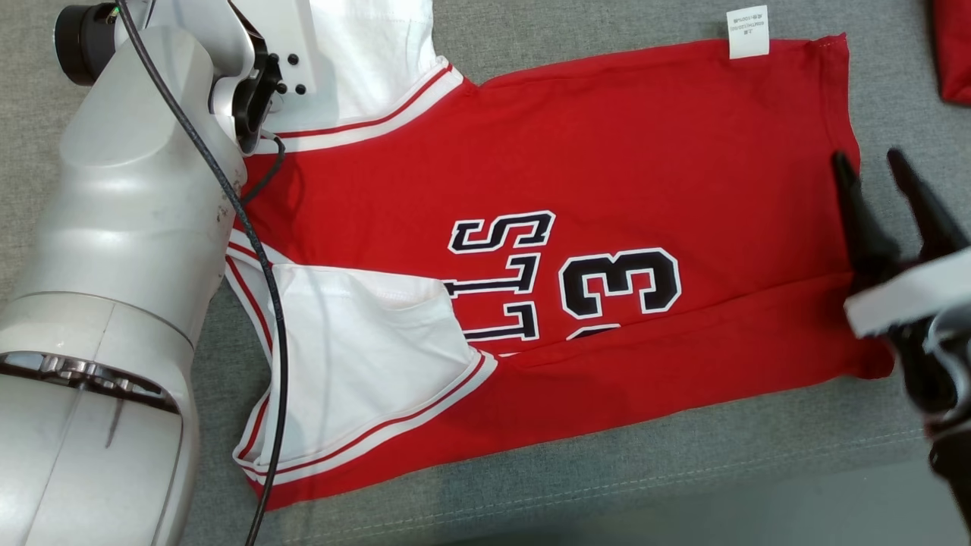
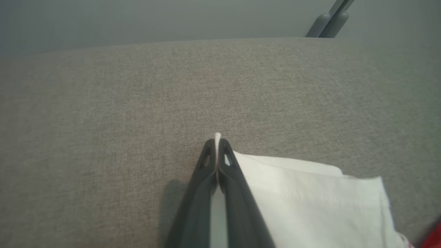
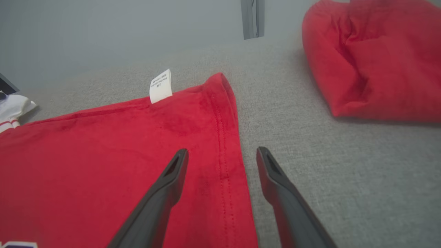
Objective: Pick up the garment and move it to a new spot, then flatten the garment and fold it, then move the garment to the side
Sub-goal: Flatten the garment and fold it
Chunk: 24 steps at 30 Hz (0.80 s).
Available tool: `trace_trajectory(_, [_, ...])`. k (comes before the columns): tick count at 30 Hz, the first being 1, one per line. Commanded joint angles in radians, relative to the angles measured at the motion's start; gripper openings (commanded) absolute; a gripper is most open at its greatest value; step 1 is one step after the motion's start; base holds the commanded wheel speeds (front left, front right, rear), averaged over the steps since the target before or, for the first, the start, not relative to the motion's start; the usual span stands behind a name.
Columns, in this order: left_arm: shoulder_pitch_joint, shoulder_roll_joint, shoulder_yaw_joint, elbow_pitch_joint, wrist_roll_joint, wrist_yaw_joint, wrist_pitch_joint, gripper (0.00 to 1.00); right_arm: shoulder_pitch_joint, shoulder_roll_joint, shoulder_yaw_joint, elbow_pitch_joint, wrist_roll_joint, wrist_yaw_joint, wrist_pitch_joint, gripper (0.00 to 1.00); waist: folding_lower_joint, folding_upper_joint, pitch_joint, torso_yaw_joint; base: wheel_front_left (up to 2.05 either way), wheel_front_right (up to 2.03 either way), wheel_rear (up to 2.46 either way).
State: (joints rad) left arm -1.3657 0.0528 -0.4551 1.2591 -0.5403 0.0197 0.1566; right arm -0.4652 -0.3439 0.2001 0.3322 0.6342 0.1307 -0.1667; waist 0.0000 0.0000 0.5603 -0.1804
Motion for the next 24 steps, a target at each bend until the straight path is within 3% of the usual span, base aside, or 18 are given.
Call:
trace_trajectory(1, [-0.048,0.029,0.015,-0.018,-0.007,-0.007,-0.010,0.00,-0.041,-0.041,0.015,-0.008,0.032,0.000,0.036,1.00,0.0000,0.0000,0.001,0.003,0.00,0.00,0.00])
trace_trajectory(7, [-0.056,0.028,0.018,-0.011,-0.022,-0.024,-0.016,0.00,-0.237,-0.102,0.069,0.085,0.094,0.000,0.264,1.00,0.0000,0.0000,0.008,0.017,0.00,0.00,0.00])
trace_trajectory(15, [-0.077,0.025,0.001,-0.005,-0.018,-0.031,-0.023,0.00,-0.415,-0.101,0.128,0.190,0.060,0.000,0.456,1.00,0.0000,0.0000,0.019,0.029,0.00,0.00,0.00])
trace_trajectory(16, [-0.079,0.026,-0.002,-0.004,-0.017,-0.031,-0.024,0.00,-0.429,-0.098,0.131,0.197,0.055,0.000,0.466,0.91,0.0000,0.0000,0.020,0.030,0.00,0.00,0.00])
trace_trajectory(17, [-0.082,0.026,-0.004,-0.004,-0.016,-0.032,-0.024,0.00,-0.440,-0.096,0.135,0.206,0.048,0.000,0.476,0.59,0.0000,0.0000,0.022,0.030,0.00,0.00,0.00])
trace_trajectory(18, [-0.084,0.026,-0.005,-0.003,-0.016,-0.032,-0.024,0.00,-0.448,-0.093,0.138,0.215,0.043,0.000,0.486,0.49,0.0000,0.0000,0.023,0.030,0.00,0.00,0.00])
trace_trajectory(21, [-0.089,0.026,-0.010,0.000,-0.016,-0.034,-0.023,0.00,-0.467,-0.084,0.138,0.239,0.030,0.000,0.506,0.31,0.0000,0.0000,0.025,0.030,0.00,0.00,0.00])
trace_trajectory(22, [-0.090,0.026,-0.012,0.000,-0.017,-0.034,-0.023,0.00,-0.472,-0.081,0.134,0.249,0.024,0.000,0.511,0.16,0.0000,0.0000,0.026,0.031,0.00,0.00,0.00])
trace_trajectory(23, [-0.090,0.026,-0.012,0.000,-0.017,-0.034,-0.023,0.00,-0.472,-0.081,0.134,0.249,0.024,0.000,0.511,0.16,0.0000,0.0000,0.026,0.031,0.00,0.00,0.00])
trace_trajectory(24, [-0.092,0.026,-0.013,0.001,-0.017,-0.033,-0.023,0.00,-0.477,-0.079,0.133,0.258,0.017,0.000,0.515,0.00,0.0000,0.0000,0.027,0.031,0.00,0.00,0.00])
